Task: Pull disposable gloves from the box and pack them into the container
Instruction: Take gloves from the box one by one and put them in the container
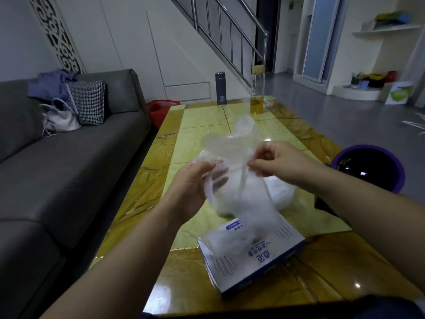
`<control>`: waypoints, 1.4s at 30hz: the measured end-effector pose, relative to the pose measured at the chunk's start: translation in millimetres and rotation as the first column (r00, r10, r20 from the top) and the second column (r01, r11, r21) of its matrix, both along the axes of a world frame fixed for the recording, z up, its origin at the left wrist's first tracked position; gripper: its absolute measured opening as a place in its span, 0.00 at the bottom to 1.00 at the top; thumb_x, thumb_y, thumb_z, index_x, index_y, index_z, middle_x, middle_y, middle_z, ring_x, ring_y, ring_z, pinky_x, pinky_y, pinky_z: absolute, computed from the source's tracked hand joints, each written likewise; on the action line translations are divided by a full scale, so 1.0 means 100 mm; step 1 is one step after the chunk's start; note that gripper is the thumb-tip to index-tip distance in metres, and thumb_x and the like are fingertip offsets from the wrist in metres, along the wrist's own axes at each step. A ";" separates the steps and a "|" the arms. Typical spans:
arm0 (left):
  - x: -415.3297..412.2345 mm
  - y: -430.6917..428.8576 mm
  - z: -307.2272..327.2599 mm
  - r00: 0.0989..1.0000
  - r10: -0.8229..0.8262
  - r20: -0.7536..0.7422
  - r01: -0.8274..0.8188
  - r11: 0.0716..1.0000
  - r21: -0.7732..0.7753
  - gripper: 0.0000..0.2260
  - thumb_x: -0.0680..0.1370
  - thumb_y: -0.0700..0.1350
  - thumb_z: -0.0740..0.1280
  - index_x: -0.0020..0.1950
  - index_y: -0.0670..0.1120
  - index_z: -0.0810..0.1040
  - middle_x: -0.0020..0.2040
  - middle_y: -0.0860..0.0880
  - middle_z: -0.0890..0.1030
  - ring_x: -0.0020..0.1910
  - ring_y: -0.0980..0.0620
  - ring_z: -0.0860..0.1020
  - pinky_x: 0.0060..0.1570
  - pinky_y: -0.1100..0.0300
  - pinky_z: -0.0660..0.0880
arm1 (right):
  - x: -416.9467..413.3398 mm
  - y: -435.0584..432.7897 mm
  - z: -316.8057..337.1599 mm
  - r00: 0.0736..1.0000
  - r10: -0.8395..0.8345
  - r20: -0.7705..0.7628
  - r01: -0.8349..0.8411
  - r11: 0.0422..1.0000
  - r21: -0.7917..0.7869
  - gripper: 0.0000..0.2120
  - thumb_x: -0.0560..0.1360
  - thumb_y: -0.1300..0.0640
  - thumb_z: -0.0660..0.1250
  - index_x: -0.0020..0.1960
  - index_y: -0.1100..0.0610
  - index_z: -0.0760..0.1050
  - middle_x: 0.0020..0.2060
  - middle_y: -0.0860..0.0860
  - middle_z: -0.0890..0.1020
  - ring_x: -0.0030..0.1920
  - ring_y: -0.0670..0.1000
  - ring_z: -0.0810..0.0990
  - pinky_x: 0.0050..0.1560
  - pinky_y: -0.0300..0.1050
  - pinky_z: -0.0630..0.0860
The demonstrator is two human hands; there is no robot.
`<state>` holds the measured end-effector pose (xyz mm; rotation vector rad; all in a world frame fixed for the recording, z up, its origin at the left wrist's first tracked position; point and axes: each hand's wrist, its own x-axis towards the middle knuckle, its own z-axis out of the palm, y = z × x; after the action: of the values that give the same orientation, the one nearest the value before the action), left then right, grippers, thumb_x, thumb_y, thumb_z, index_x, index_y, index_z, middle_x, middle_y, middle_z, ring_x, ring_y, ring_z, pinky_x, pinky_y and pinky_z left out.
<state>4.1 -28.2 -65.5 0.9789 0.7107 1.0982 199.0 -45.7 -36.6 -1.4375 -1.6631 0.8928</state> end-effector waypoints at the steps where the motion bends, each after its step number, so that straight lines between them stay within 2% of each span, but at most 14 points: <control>1: 0.01 -0.01 -0.03 0.999 0.039 -0.010 -0.039 0.999 -0.003 0.04 0.76 0.34 0.61 0.44 0.38 0.75 0.40 0.45 0.81 0.40 0.51 0.81 0.48 0.58 0.80 | 0.05 0.02 0.01 0.998 -0.050 -0.023 0.051 0.998 0.022 0.03 0.74 0.63 0.69 0.44 0.57 0.76 0.41 0.54 0.83 0.37 0.48 0.80 0.41 0.40 0.79; 5: 0.06 -0.01 -0.18 0.992 0.121 -0.021 -0.120 0.992 0.037 0.06 0.76 0.31 0.61 0.40 0.37 0.73 0.35 0.44 0.78 0.35 0.52 0.79 0.42 0.61 0.80 | 0.22 0.12 0.00 0.945 -0.259 -0.198 0.284 0.952 0.111 0.10 0.73 0.66 0.69 0.38 0.54 0.73 0.35 0.52 0.79 0.31 0.46 0.75 0.36 0.38 0.73; 8: 0.11 -0.02 -0.28 0.972 0.194 -0.131 -0.178 0.976 0.124 0.02 0.76 0.31 0.63 0.47 0.36 0.73 0.37 0.42 0.76 0.37 0.50 0.78 0.44 0.61 0.79 | 0.31 0.18 -0.04 0.890 -0.366 -0.271 0.415 0.897 0.151 0.10 0.74 0.64 0.68 0.37 0.53 0.72 0.32 0.49 0.77 0.31 0.46 0.74 0.36 0.40 0.73; 11: 0.10 -0.04 -0.36 0.919 0.257 -0.299 -0.200 0.957 0.209 0.06 0.71 0.38 0.67 0.43 0.39 0.71 0.39 0.41 0.74 0.40 0.47 0.77 0.47 0.56 0.80 | 0.37 0.19 -0.08 0.872 -0.392 -0.293 0.442 0.888 0.129 0.09 0.74 0.64 0.66 0.38 0.54 0.74 0.33 0.49 0.77 0.32 0.46 0.73 0.36 0.40 0.72; 14: 0.06 -0.13 -0.34 0.710 0.414 -0.569 -0.067 0.844 0.531 0.10 0.70 0.44 0.63 0.50 0.46 0.74 0.45 0.51 0.78 0.45 0.50 0.78 0.49 0.56 0.77 | 0.42 0.19 -0.09 0.843 -0.430 -0.322 0.489 0.863 0.129 0.06 0.76 0.60 0.65 0.42 0.53 0.75 0.35 0.49 0.77 0.34 0.47 0.73 0.36 0.42 0.72; 16: 0.08 -0.24 -0.34 0.499 0.498 -0.709 0.326 0.650 0.686 0.12 0.73 0.42 0.60 0.55 0.49 0.76 0.49 0.56 0.76 0.47 0.55 0.74 0.49 0.60 0.73 | 0.45 0.20 -0.06 0.793 -0.457 -0.403 0.552 0.819 0.158 0.04 0.78 0.55 0.64 0.44 0.52 0.75 0.38 0.51 0.78 0.38 0.51 0.76 0.41 0.47 0.75; 18: 0.19 -0.35 -0.39 0.299 0.470 -0.830 0.649 0.537 0.538 0.12 0.77 0.43 0.57 0.53 0.46 0.79 0.49 0.53 0.73 0.48 0.53 0.72 0.47 0.59 0.70 | 0.47 0.19 -0.02 0.774 -0.473 -0.421 0.580 0.797 0.170 0.05 0.78 0.52 0.63 0.45 0.51 0.75 0.42 0.53 0.80 0.42 0.54 0.78 0.47 0.51 0.76; 21: 0.36 -0.43 -0.55 0.065 0.434 -0.899 0.805 0.509 0.304 0.14 0.80 0.46 0.55 0.47 0.42 0.78 0.50 0.47 0.72 0.45 0.45 0.74 0.44 0.53 0.69 | 0.43 0.17 -0.04 0.800 -0.448 -0.399 0.545 0.821 0.169 0.06 0.78 0.54 0.64 0.44 0.52 0.77 0.39 0.54 0.79 0.39 0.53 0.75 0.44 0.51 0.75; 27: 0.51 -0.50 -0.70 -0.105 0.295 -0.950 0.761 0.638 0.114 0.09 0.79 0.46 0.55 0.53 0.43 0.70 0.53 0.40 0.77 0.51 0.39 0.75 0.44 0.54 0.66 | 0.33 0.10 -0.15 0.839 -0.416 -0.350 0.486 0.863 0.140 0.08 0.77 0.60 0.64 0.41 0.50 0.77 0.32 0.48 0.73 0.32 0.47 0.68 0.37 0.42 0.68; 32: 0.57 -0.52 -0.64 -0.220 0.317 -0.923 0.786 0.618 0.025 0.11 0.80 0.48 0.53 0.42 0.45 0.69 0.52 0.42 0.78 0.47 0.44 0.71 0.56 0.52 0.63 | 0.27 0.07 -0.15 0.874 -0.384 -0.298 0.429 0.898 0.101 0.09 0.77 0.62 0.63 0.42 0.52 0.77 0.37 0.50 0.76 0.33 0.45 0.70 0.36 0.39 0.71; 34: 0.55 -0.48 -0.58 -0.228 0.320 -0.920 0.786 0.617 0.020 0.13 0.77 0.51 0.57 0.45 0.44 0.77 0.54 0.45 0.77 0.51 0.46 0.70 0.59 0.52 0.63 | 0.26 0.07 -0.13 0.892 -0.360 -0.274 0.398 0.913 0.094 0.07 0.77 0.62 0.64 0.43 0.53 0.77 0.38 0.50 0.76 0.34 0.45 0.71 0.36 0.39 0.71; 37: 0.37 -0.40 -0.30 -0.114 0.165 -0.980 0.722 0.692 0.032 0.17 0.73 0.56 0.63 0.57 0.51 0.81 0.59 0.51 0.76 0.58 0.50 0.73 0.59 0.56 0.69 | 0.29 0.07 -0.09 0.927 -0.305 -0.218 0.333 0.937 0.107 0.03 0.77 0.60 0.65 0.49 0.57 0.78 0.33 0.49 0.74 0.32 0.44 0.71 0.37 0.39 0.72; 39: 0.17 -0.28 -0.05 0.036 0.049 -0.998 0.621 0.781 0.061 0.17 0.74 0.56 0.66 0.59 0.51 0.79 0.57 0.54 0.78 0.55 0.53 0.76 0.54 0.60 0.73 | 0.29 0.08 -0.06 0.949 -0.262 -0.177 0.284 0.952 0.113 0.05 0.76 0.62 0.65 0.51 0.56 0.78 0.31 0.48 0.73 0.32 0.45 0.72 0.41 0.43 0.72; 42: -0.08 -0.10 0.22 0.316 0.185 -0.930 0.340 0.894 0.293 0.24 0.73 0.59 0.68 0.65 0.52 0.70 0.59 0.54 0.74 0.54 0.58 0.74 0.49 0.64 0.72 | 0.24 0.08 0.03 0.984 -0.153 -0.094 0.164 0.979 0.125 0.07 0.75 0.63 0.66 0.48 0.51 0.78 0.33 0.49 0.75 0.36 0.47 0.74 0.44 0.45 0.73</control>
<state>-4.1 -38.0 -43.8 2.1398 1.3816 0.4433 222.6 -37.4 -34.0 -1.4014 -1.4937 0.7304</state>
